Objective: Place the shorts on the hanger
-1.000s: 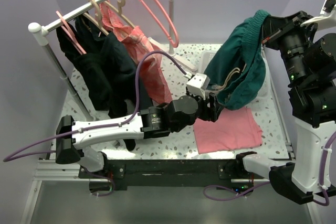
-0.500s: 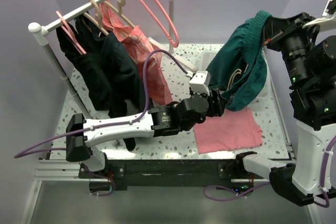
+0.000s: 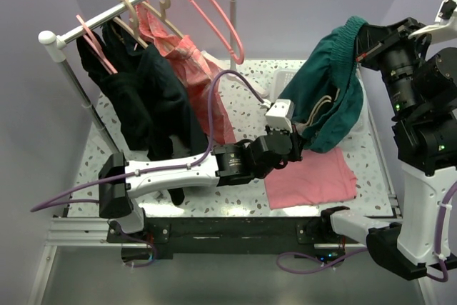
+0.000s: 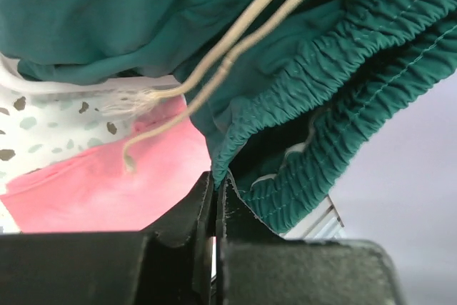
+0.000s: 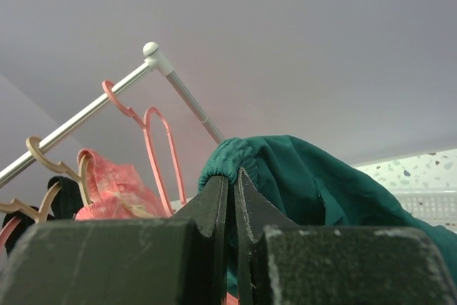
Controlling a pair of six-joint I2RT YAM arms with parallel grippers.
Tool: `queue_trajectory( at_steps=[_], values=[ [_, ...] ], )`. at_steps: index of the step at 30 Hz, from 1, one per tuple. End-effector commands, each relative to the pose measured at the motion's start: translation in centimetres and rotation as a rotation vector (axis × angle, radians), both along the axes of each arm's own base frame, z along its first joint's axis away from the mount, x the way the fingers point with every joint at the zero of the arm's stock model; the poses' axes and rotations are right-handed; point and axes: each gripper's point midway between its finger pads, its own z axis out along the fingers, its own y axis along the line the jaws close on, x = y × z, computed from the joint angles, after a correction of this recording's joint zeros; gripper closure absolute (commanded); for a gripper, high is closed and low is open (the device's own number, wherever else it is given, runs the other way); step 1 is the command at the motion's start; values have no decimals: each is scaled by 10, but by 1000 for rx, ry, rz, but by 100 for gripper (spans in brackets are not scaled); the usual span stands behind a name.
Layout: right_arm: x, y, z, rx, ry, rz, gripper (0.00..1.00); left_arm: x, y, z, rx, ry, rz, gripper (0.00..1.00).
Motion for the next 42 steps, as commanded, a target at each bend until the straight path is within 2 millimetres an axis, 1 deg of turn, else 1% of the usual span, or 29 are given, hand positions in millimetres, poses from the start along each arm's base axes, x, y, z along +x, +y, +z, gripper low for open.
queue_trajectory(
  at_steps=[1, 2, 3, 4, 6, 7, 8, 11, 12, 13, 14, 15, 17, 18, 20, 21, 23, 24, 27, 29, 31, 33, 34, 35, 37, 39, 40, 42],
  values=[
    [-16, -17, 23, -6, -79, -76, 100, 5, 32, 43, -15, -110, 43, 100],
    [-17, -23, 21, -15, -72, -109, 100, 6, 53, 65, -39, -135, 76, 100],
    [-21, -34, 23, -11, -75, -162, 100, 7, 65, 70, -11, -162, 80, 100],
    [-24, -41, 23, -24, -76, -196, 100, 5, 86, 81, 9, -172, 89, 100],
    [-29, -54, 24, -26, -74, -265, 100, 7, 112, 97, 47, -201, 116, 100],
    [-31, -58, 24, -35, -74, -285, 100, 8, 126, 95, 98, -206, 129, 100],
    [-33, -61, 25, -34, -78, -301, 100, 7, 146, 111, 80, -225, 156, 100],
    [-37, -68, 27, -26, -83, -336, 100, 9, 179, 139, 104, -271, 178, 100],
    [-38, -69, 26, -23, -82, -338, 100, 9, 191, 161, 90, -299, 189, 100],
    [-40, -70, 27, -17, -86, -344, 100, 10, 199, 165, 121, -303, 197, 100],
    [-43, -71, 28, -13, -87, -344, 100, 11, 205, 173, 126, -314, 212, 100],
    [-45, -72, 29, -12, -91, -348, 100, 11, 214, 189, 121, -340, 218, 100],
    [-48, -74, 28, -12, -87, -357, 100, 11, 219, 202, 118, -362, 224, 100],
    [-52, -75, 31, -7, -95, -358, 100, 11, 223, 213, 118, -380, 223, 100],
    [-55, -76, 32, -12, -96, -358, 100, 13, 219, 217, 142, -390, 213, 100],
    [-59, -77, 36, -8, -108, -359, 100, 12, 221, 225, 142, -399, 215, 100],
    [-67, -79, 40, -5, -124, -365, 100, 13, 215, 229, 144, -410, 198, 100],
    [-72, -81, 44, -2, -137, -366, 100, 12, 216, 236, 126, -418, 201, 100],
    [-78, -79, 47, -1, -150, -350, 100, 13, 213, 238, 119, -425, 200, 100],
    [-78, -78, 43, -6, -135, -346, 100, 13, 215, 241, 110, -426, 207, 100],
    [-84, -78, 44, 0, -148, -338, 100, 12, 223, 252, 84, -438, 225, 100],
    [-92, -78, 51, 9, -178, -330, 100, 8, 237, 274, 30, -470, 236, 100],
    [-99, -79, 58, 19, -207, -327, 100, 6, 239, 280, 14, -483, 229, 100],
    [-105, -80, 64, 28, -229, -324, 100, 4, 244, 291, -7, -501, 231, 100],
    [-114, -76, 75, 43, -276, -289, 100, 2, 246, 299, -22, -518, 222, 100],
    [-117, -71, 78, 63, -301, -255, 100, 0, 248, 305, -42, -534, 219, 100],
    [-125, -69, 84, 73, -335, -238, 100, -1, 248, 307, -49, -540, 211, 100],
    [-126, -68, 85, 84, -346, -225, 100, -3, 248, 312, -65, -556, 199, 100]
  ],
)
